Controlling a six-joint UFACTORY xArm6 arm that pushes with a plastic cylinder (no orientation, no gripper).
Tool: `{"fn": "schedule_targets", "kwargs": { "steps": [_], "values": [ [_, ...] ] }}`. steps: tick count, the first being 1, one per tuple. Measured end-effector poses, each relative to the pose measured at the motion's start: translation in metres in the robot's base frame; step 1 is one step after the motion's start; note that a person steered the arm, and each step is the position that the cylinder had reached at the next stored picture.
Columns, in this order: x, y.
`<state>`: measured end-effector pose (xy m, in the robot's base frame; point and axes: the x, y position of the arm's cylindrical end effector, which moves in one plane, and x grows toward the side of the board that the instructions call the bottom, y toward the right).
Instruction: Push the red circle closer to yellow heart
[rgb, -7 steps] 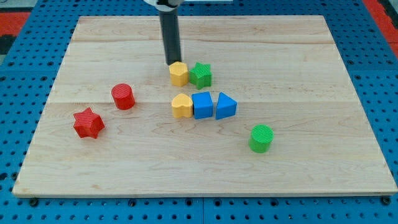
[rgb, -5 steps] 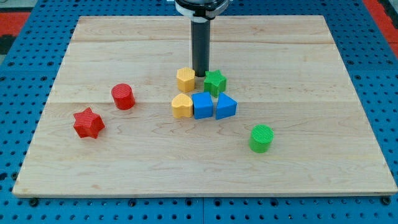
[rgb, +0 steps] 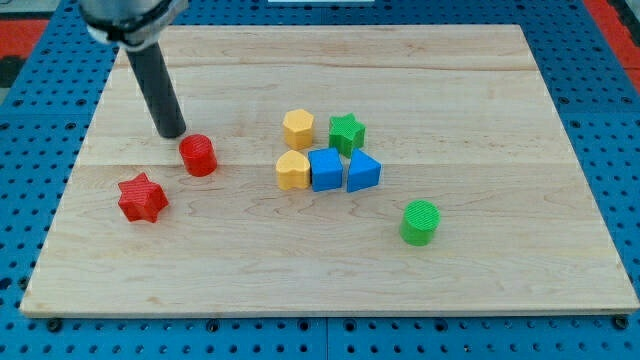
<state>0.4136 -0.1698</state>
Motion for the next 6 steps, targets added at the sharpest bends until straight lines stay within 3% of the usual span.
{"fn": "schedule_targets", "kwargs": {
  "steps": [1, 2, 3, 5, 6],
  "values": [
    [0.02, 0.062],
    [-0.015, 0.029],
    [0.016, -0.001],
    [0.102, 0.026],
    [0.088, 0.039]
  ]
}}
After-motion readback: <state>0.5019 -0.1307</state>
